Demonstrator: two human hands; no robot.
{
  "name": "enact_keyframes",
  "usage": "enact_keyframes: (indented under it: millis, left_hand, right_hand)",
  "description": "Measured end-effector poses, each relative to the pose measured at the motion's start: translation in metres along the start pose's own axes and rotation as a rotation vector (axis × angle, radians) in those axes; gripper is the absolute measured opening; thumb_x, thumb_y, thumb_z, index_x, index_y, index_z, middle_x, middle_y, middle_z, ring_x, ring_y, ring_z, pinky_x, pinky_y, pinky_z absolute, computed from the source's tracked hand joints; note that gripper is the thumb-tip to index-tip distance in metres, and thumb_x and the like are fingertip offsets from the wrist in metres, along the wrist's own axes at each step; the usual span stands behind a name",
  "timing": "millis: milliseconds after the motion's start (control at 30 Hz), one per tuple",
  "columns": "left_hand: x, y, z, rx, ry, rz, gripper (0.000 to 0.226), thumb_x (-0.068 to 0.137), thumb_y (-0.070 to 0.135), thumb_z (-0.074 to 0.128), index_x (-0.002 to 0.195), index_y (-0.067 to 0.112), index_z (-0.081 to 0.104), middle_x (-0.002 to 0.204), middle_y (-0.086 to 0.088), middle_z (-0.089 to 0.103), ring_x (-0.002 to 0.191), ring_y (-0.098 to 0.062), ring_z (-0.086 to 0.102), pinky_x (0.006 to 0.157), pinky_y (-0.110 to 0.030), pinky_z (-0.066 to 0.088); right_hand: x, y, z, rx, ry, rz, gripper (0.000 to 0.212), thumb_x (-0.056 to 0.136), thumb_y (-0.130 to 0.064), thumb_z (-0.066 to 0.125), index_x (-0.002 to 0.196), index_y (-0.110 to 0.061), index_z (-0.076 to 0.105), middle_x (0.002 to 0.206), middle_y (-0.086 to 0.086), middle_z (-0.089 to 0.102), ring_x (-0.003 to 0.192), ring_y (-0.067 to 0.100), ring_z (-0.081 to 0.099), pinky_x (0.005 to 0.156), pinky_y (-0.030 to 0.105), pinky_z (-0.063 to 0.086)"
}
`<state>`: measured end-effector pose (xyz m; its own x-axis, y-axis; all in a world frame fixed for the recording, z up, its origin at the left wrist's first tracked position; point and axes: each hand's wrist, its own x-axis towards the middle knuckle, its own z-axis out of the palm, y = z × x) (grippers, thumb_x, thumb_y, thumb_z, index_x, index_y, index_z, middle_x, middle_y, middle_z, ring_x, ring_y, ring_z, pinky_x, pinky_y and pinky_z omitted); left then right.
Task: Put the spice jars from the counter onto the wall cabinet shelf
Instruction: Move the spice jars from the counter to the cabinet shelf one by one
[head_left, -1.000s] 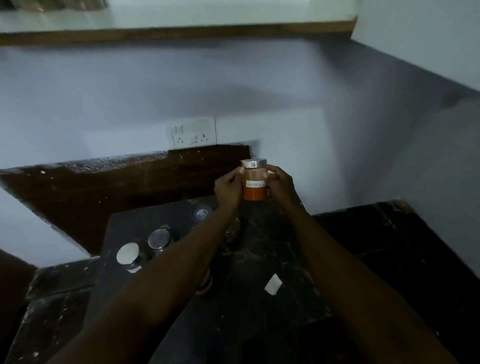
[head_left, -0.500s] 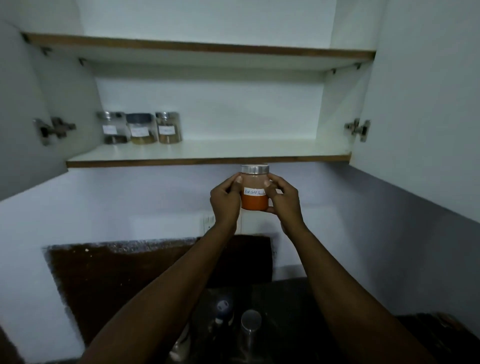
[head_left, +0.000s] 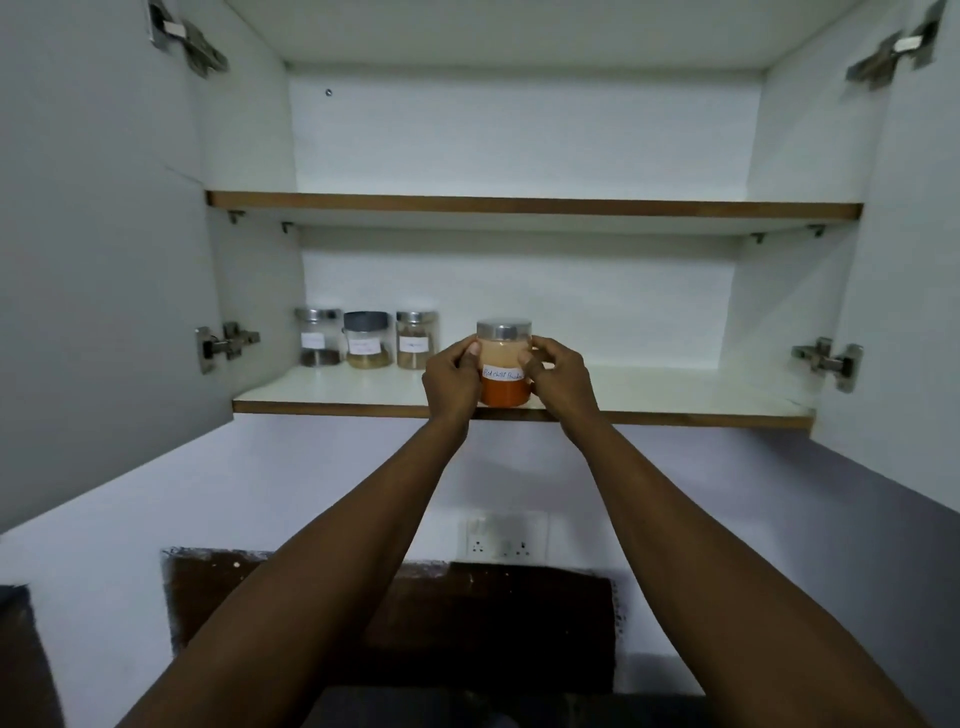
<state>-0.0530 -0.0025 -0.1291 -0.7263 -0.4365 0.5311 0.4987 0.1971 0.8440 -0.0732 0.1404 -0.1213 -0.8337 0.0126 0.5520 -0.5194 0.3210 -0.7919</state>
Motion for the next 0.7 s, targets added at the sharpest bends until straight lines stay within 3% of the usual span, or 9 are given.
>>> enact_keyframes:
  millis: [133, 300, 533, 700]
  left_hand:
    - [0.041, -0.019, -0.005, 0.155, 0.009, -0.064, 0.036, 0.108, 0.02, 0.05, 0.136, 0.008, 0.068, 0.14, -0.011, 0.067, 0.128, -0.029, 0.064, 0.11, -0.042, 0.054]
    - [0.081, -0.042, -0.009, 0.292, 0.017, -0.127, 0.031, 0.102, 0.017, 0.059, 0.123, 0.0, 0.074, 0.124, -0.017, 0.074, 0.116, -0.032, 0.07, 0.104, -0.046, 0.057]
    - [0.13, -0.067, -0.001, 0.392, 0.081, -0.291, 0.029, 0.092, 0.018, 0.075, 0.114, -0.001, 0.076, 0.116, -0.016, 0.077, 0.11, -0.028, 0.074, 0.103, -0.039, 0.058]
    - [0.15, -0.082, 0.009, 0.412, 0.083, -0.281, 0.035, 0.088, 0.023, 0.08, 0.115, 0.001, 0.076, 0.117, -0.013, 0.077, 0.112, -0.026, 0.074, 0.105, -0.036, 0.056]
  right_hand:
    - [0.029, 0.008, 0.036, -0.051, -0.072, 0.026, 0.047, 0.103, -0.029, 0.057, 0.147, -0.012, 0.052, 0.147, 0.008, 0.058, 0.133, 0.027, 0.058, 0.11, 0.044, 0.051]
    - [0.062, 0.015, 0.065, -0.081, -0.129, 0.06, 0.057, 0.097, -0.022, 0.065, 0.149, -0.01, 0.046, 0.149, 0.011, 0.055, 0.135, 0.029, 0.056, 0.112, 0.041, 0.047]
    - [0.105, 0.037, 0.1, -0.078, -0.155, 0.161, 0.058, 0.098, -0.017, 0.063, 0.15, -0.011, 0.04, 0.15, 0.012, 0.051, 0.136, 0.032, 0.052, 0.108, 0.036, 0.042]
    - [0.129, 0.05, 0.113, -0.093, -0.144, 0.173, 0.054, 0.1, -0.019, 0.061, 0.149, -0.008, 0.041, 0.148, 0.015, 0.051, 0.135, 0.033, 0.052, 0.106, 0.037, 0.043]
